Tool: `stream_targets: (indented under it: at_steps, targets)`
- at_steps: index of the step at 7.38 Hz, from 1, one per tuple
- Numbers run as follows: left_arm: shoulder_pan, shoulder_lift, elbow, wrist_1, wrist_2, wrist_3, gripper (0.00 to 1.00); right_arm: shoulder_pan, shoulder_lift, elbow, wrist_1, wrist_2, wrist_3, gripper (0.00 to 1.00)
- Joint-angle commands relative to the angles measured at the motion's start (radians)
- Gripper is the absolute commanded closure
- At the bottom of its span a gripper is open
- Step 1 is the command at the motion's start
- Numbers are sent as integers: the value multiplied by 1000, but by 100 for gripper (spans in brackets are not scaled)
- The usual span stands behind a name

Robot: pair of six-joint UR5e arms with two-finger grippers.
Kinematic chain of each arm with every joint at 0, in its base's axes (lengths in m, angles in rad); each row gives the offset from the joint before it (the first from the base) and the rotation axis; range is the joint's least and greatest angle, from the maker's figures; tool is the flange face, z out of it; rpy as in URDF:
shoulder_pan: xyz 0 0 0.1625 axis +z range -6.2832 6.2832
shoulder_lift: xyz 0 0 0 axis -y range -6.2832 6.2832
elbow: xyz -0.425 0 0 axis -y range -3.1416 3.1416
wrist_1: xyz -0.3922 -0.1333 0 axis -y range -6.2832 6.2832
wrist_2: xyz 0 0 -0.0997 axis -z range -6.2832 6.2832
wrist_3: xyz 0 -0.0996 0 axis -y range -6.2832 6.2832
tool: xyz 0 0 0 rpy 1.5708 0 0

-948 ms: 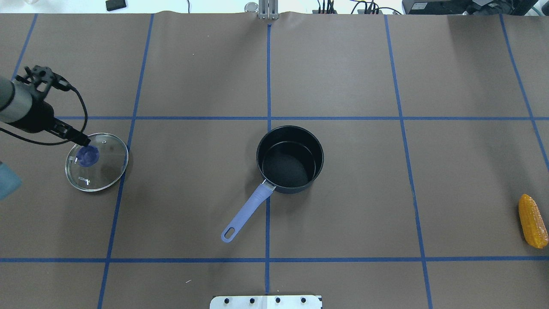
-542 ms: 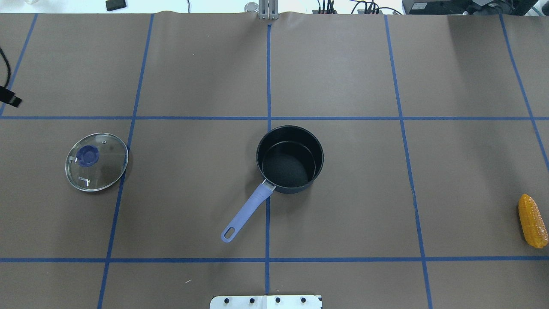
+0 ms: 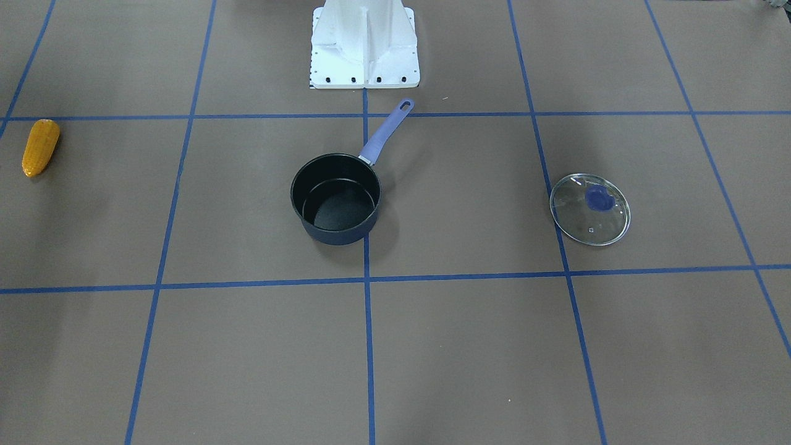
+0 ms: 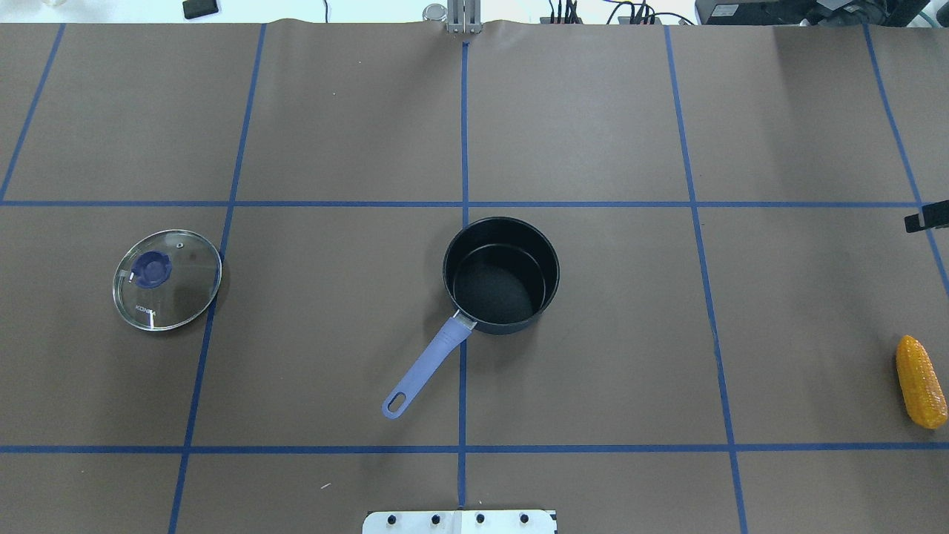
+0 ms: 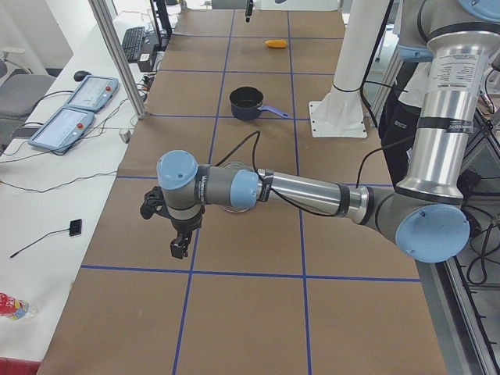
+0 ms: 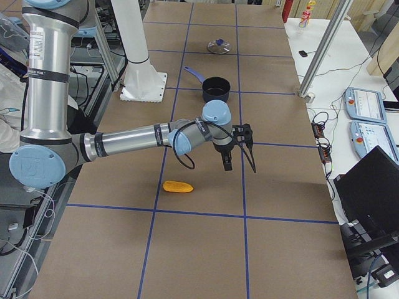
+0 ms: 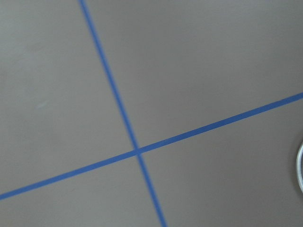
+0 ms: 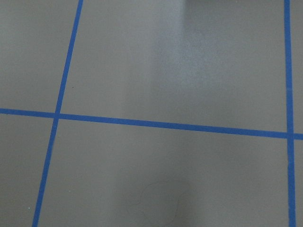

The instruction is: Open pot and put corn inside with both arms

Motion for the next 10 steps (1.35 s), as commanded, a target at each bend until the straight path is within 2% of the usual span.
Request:
stream_targets:
  at_steps: [1, 3, 5, 7, 8, 9, 10]
  targets:
    - [-31, 24, 20, -21, -73, -62, 2, -174, -197, 1, 284, -152, 187, 0]
    - [-31, 25, 14, -25, -74, -62, 2, -311, -302, -37, 440, -275, 262, 2]
    - [-31, 26, 7, -46, -74, -65, 2, -447, -305, -151, 578, -424, 377, 4]
    - [-31, 31, 7, -66, -74, -67, 2, -609, -298, -172, 592, -576, 481, 8]
    - [-31, 31, 6, -67, -74, -67, 2, -649, -296, -174, 592, -605, 531, 36]
    - [-31, 31, 6, -67, -74, -68, 2, -660, -296, -180, 592, -606, 529, 82]
    - [-29, 29, 6, -67, -73, -70, 2, -661, -298, -182, 592, -606, 525, 100]
